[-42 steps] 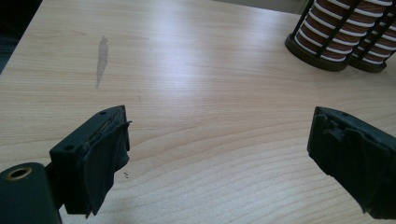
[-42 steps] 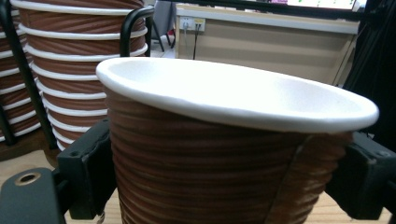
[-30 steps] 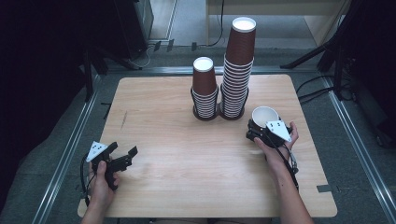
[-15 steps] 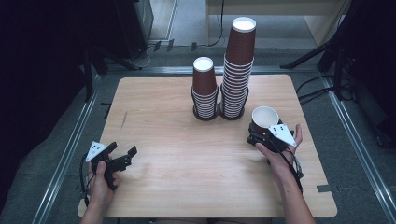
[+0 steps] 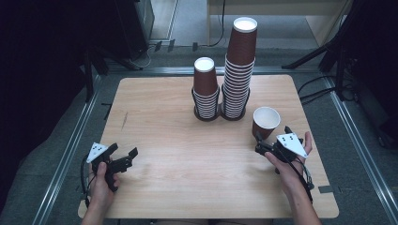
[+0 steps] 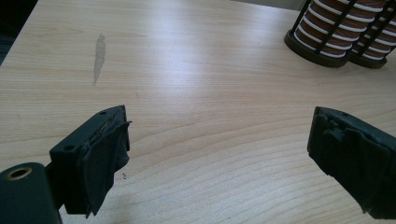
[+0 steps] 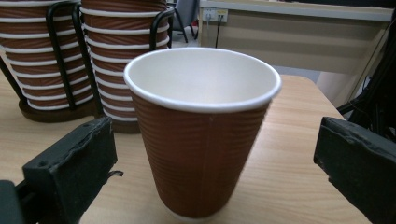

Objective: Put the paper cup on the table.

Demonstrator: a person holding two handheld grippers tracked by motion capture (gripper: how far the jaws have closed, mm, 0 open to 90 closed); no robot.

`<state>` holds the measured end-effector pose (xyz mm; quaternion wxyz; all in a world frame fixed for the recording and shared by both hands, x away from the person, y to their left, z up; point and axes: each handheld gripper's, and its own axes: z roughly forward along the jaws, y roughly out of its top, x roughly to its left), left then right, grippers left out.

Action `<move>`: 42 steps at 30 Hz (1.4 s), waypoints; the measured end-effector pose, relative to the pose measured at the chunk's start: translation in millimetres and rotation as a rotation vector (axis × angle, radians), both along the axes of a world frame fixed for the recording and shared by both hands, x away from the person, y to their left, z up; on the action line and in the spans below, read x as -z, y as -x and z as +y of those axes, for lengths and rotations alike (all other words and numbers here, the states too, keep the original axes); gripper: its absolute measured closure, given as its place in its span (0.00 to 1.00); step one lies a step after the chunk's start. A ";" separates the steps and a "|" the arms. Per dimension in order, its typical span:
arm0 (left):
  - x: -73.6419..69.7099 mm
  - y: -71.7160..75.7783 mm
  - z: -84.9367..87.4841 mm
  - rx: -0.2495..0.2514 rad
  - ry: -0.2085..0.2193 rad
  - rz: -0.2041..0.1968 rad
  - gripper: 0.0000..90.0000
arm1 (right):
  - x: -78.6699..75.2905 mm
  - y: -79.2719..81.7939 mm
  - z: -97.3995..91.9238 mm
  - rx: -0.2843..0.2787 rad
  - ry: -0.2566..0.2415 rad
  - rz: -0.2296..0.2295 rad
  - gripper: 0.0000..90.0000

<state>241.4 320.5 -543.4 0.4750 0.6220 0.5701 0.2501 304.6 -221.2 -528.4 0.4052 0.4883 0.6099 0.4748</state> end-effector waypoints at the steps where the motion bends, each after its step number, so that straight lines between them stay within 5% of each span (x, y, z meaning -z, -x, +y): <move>1: -0.1 0.0 0.0 0.000 0.000 -0.001 0.06 | 0.6 1.7 -1.7 0.003 0.006 0.001 0.00; 25: -1.1 3.3 0.2 -0.007 -0.001 -0.006 0.06 | 3.2 36.3 -50.9 0.050 0.029 -0.003 0.00; 42: 0.8 9.0 2.2 -0.011 -0.019 0.004 0.06 | 18.1 63.2 -89.0 0.120 0.046 0.057 0.00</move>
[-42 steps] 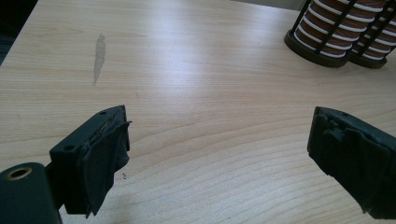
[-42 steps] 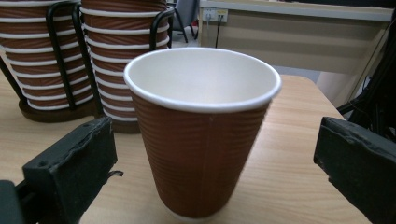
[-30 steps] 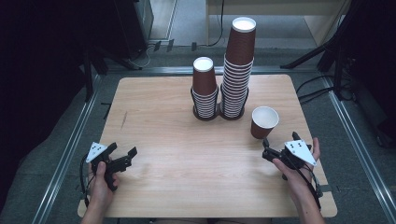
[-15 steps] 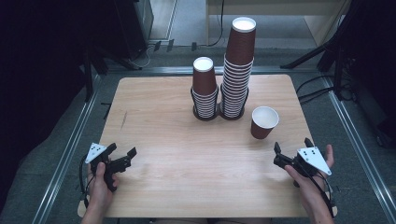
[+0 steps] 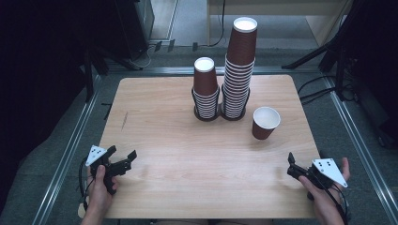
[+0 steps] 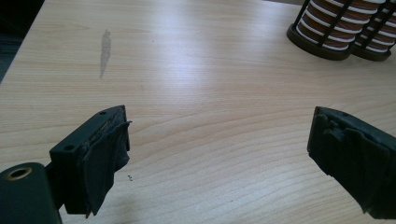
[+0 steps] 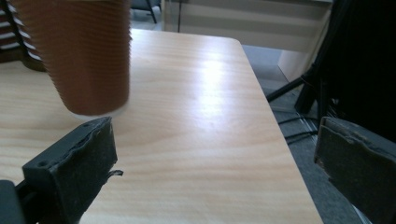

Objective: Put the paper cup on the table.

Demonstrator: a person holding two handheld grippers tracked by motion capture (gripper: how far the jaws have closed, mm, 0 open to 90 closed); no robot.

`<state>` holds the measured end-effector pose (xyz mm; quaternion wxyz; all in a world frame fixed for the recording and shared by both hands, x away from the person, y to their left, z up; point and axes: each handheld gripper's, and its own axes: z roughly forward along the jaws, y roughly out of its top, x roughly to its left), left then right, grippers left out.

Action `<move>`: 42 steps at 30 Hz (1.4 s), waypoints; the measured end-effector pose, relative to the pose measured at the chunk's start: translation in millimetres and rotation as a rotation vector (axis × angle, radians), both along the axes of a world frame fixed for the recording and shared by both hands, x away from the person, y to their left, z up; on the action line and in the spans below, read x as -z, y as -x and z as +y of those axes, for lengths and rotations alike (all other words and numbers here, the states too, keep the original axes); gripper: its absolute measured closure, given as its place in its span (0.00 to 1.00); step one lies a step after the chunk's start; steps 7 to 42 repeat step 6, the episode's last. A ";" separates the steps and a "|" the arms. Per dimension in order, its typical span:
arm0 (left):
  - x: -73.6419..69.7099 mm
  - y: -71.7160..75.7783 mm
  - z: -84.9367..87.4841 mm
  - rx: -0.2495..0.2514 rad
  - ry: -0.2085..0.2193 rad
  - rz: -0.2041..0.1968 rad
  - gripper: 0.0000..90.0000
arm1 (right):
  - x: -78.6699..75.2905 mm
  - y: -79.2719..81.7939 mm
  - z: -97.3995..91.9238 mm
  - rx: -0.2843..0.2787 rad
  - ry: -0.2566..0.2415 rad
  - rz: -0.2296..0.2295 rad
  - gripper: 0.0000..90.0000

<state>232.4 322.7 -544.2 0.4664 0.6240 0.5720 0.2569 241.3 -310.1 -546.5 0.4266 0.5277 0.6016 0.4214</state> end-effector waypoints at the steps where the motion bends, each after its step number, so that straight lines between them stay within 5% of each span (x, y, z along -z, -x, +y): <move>1: 0.3 -0.3 0.2 -0.002 0.003 0.001 0.06 | 1.1 1.7 -1.5 0.006 0.000 0.006 0.00; 42: 2.1 -2.0 -3.0 0.006 -0.007 0.014 0.06 | 1.7 6.5 -4.4 0.008 -0.007 0.022 0.00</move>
